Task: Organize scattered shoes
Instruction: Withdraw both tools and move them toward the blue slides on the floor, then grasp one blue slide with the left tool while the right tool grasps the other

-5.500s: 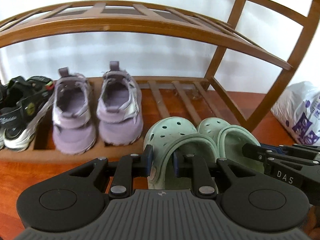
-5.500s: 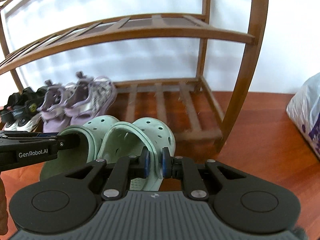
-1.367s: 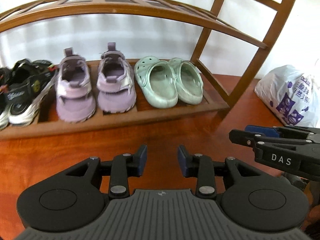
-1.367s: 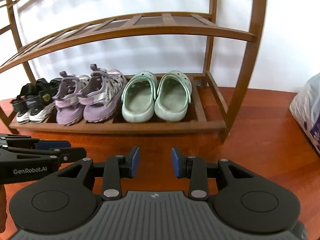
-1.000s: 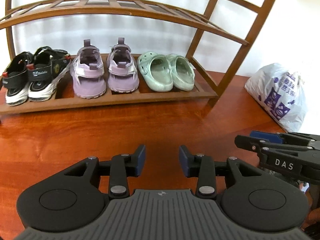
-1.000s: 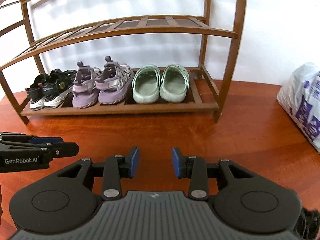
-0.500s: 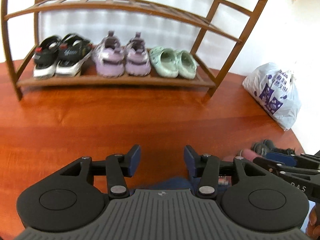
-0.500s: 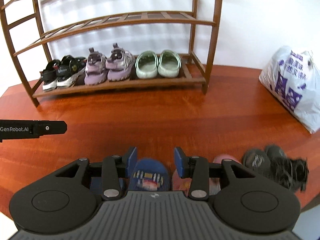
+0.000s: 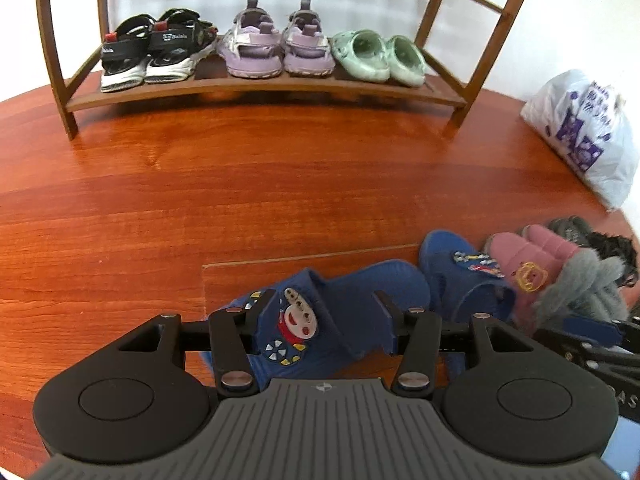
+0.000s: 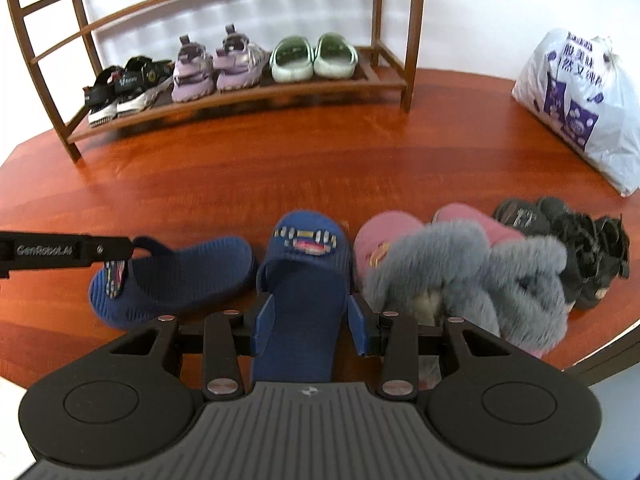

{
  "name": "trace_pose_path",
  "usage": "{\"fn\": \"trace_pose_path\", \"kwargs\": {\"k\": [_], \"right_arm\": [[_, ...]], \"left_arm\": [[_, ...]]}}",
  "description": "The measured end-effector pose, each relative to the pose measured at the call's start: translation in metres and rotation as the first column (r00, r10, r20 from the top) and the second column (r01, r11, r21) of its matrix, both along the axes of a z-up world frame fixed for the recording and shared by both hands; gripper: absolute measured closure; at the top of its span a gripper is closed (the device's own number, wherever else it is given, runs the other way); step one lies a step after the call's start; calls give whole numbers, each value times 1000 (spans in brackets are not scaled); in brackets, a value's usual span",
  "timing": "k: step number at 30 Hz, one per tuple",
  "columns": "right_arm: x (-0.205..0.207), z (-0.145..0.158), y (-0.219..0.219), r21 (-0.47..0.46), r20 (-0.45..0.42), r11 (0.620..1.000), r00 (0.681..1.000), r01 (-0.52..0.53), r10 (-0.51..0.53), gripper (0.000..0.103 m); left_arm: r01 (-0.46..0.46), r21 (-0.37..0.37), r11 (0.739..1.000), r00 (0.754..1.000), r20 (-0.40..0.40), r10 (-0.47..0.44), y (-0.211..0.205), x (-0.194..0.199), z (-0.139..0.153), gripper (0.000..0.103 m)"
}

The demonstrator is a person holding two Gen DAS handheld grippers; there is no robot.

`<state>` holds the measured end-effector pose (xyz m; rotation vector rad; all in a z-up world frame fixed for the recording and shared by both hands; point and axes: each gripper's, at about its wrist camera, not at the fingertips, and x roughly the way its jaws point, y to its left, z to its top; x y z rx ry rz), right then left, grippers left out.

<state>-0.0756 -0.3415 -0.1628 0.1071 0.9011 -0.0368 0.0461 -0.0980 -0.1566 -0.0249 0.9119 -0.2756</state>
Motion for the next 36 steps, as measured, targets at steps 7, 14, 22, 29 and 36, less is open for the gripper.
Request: {"fn": "trace_pose_path", "kwargs": {"k": [7, 14, 22, 29, 36], "right_arm": [[4, -8, -1, 11, -13, 999, 999, -39, 39, 56], [14, -12, 0, 23, -27, 997, 997, -76, 77, 53], [22, -16, 3, 24, -38, 993, 993, -112, 113, 53], [28, -18, 0, 13, -42, 992, 991, -128, 128, 52], [35, -26, -1, 11, -53, 993, 991, -121, 121, 41]], "left_arm": [[12, 91, 996, 1000, -7, -12, -18, -3, -9, 50], [10, 140, 990, 1000, -30, -6, -15, -4, -13, 49], [-25, 135, 990, 998, -57, 33, 5, -8, -13, 49], [-88, 121, 989, 993, -72, 97, 37, -8, -13, 47], [-113, 62, 992, 987, -111, 120, 44, -11, -15, 47]]}}
